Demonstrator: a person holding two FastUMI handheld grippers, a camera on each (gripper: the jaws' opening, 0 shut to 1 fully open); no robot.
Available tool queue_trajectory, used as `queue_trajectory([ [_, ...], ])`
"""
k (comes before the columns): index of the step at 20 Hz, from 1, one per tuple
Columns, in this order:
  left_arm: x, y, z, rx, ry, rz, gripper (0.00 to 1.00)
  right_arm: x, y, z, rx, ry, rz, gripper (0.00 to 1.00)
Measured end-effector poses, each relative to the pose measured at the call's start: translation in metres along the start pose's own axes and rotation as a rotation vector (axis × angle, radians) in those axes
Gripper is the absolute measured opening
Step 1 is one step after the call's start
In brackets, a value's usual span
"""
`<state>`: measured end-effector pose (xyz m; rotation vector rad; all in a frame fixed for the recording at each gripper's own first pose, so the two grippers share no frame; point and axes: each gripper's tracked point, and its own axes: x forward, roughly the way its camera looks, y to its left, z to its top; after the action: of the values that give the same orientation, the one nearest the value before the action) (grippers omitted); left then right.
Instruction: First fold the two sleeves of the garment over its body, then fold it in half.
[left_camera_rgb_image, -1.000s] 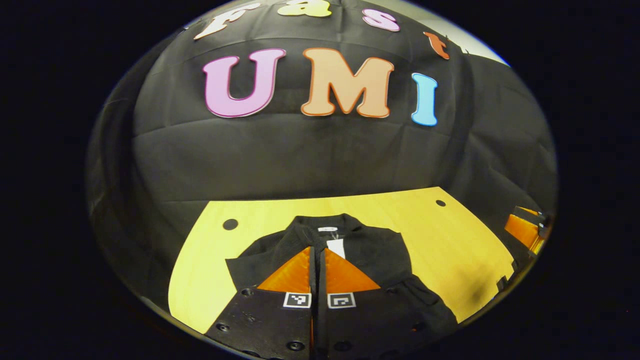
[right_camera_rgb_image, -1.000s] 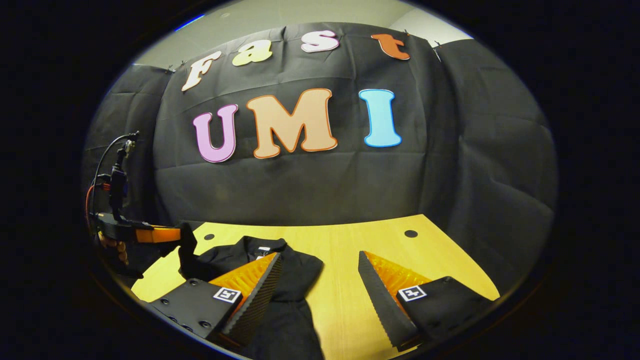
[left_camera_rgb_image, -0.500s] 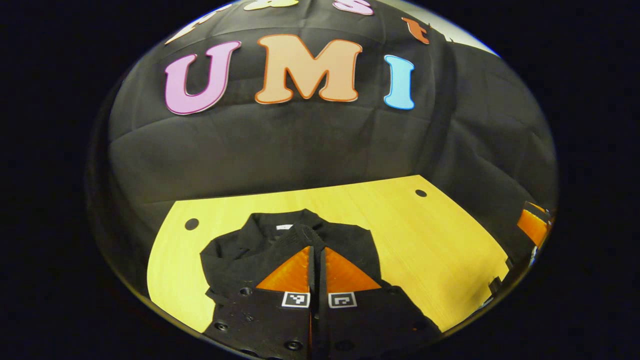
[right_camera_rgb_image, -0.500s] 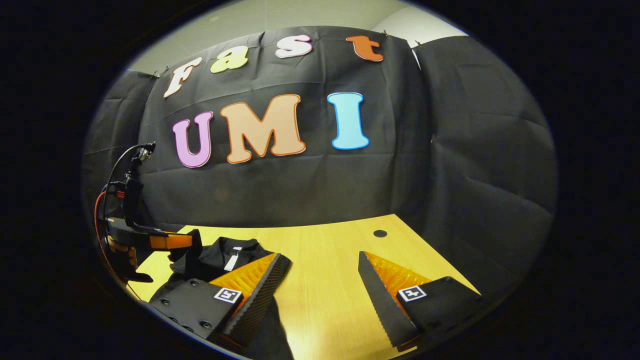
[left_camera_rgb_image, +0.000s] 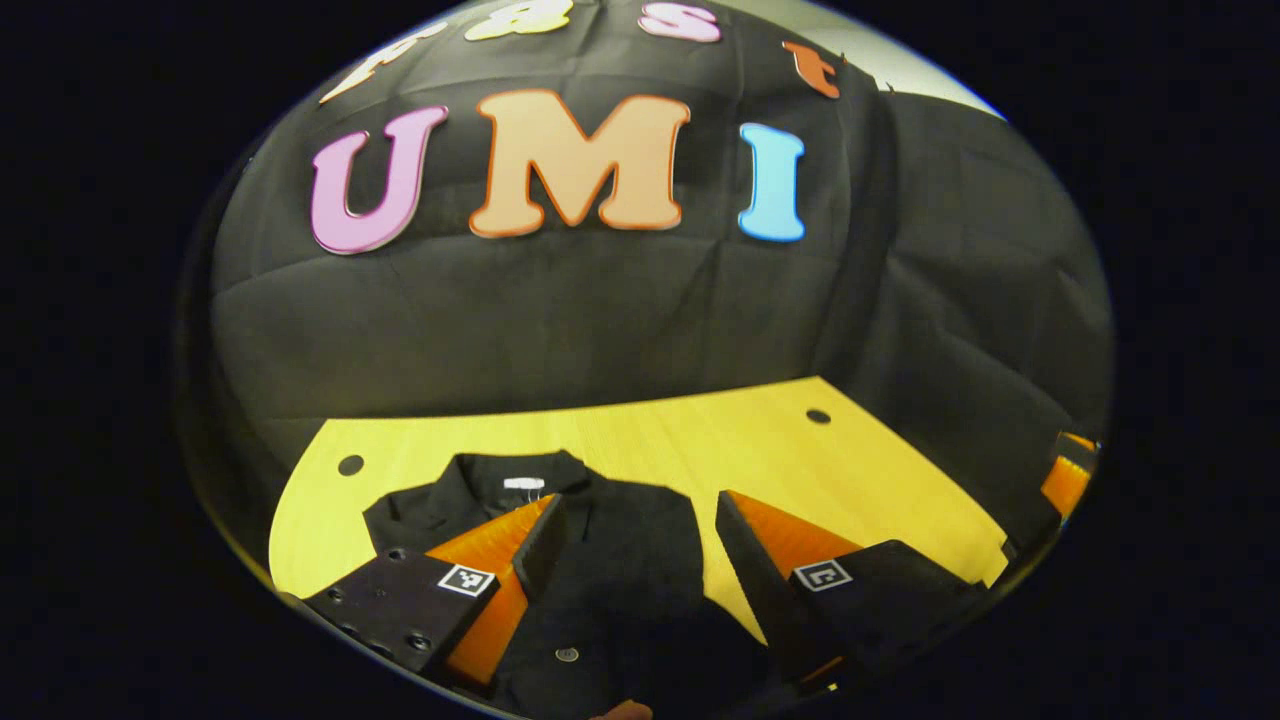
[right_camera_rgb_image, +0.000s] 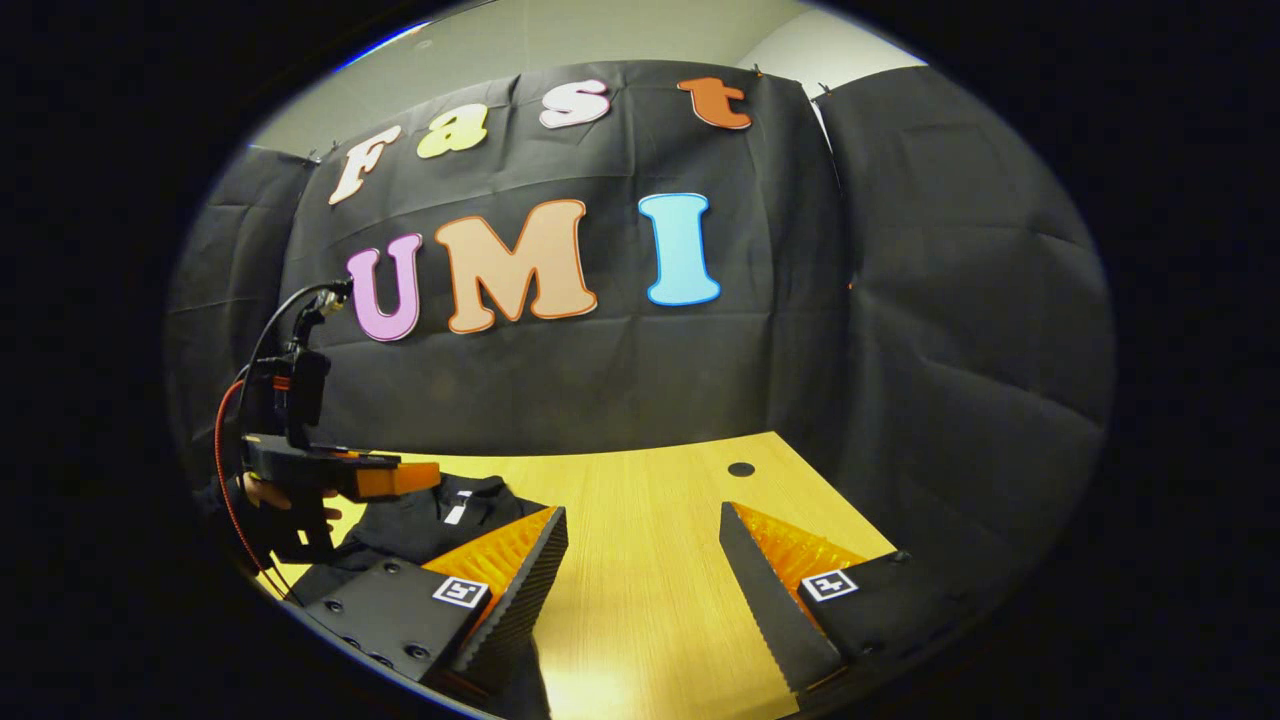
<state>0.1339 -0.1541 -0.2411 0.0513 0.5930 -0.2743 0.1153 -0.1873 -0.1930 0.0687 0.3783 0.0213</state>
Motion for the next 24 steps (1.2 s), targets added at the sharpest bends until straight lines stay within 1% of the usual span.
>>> queue_trajectory([
  [1,-0.011,0.003,0.005,-0.007,-0.027,0.011,0.93,-0.001,0.006,0.000,-0.004,-0.006,0.021,0.97],
  [4,-0.049,0.019,0.009,-0.034,-0.069,0.029,0.93,-0.005,0.020,0.003,-0.016,-0.014,0.054,0.98],
  [7,-0.095,0.056,0.002,-0.041,-0.099,0.081,0.93,-0.017,0.054,0.003,-0.004,-0.036,0.083,0.98],
  [8,-0.110,0.067,-0.001,-0.049,-0.108,0.091,0.95,-0.020,0.064,-0.001,-0.007,-0.033,0.082,0.98],
  [9,-0.123,0.078,-0.006,-0.053,-0.118,0.100,0.92,-0.023,0.071,-0.005,-0.007,-0.027,0.083,0.97],
  [10,-0.136,0.091,-0.011,-0.058,-0.116,0.116,0.94,-0.028,0.081,-0.007,-0.003,-0.024,0.092,0.97],
  [11,-0.149,0.104,-0.019,-0.061,-0.116,0.137,0.93,-0.033,0.090,-0.009,-0.003,-0.027,0.101,0.97],
  [13,-0.172,0.126,-0.038,-0.073,-0.093,0.175,0.93,-0.040,0.099,-0.017,-0.016,-0.013,0.094,0.97],
  [15,-0.192,0.142,-0.054,-0.084,-0.078,0.195,0.94,-0.047,0.108,-0.030,-0.015,0.007,0.094,0.98],
  [16,-0.200,0.149,-0.066,-0.088,-0.060,0.206,0.94,-0.051,0.111,-0.036,-0.019,0.020,0.091,0.94],
  [17,-0.208,0.154,-0.077,-0.095,-0.042,0.215,0.92,-0.054,0.112,-0.044,-0.025,0.038,0.086,0.97],
  [21,-0.231,0.171,-0.122,-0.121,0.035,0.240,0.93,-0.064,0.116,-0.077,-0.045,0.103,0.073,0.97],
  [24,-0.240,0.179,-0.156,-0.125,0.106,0.247,0.93,-0.072,0.119,-0.111,-0.069,0.180,0.071,0.98],
])
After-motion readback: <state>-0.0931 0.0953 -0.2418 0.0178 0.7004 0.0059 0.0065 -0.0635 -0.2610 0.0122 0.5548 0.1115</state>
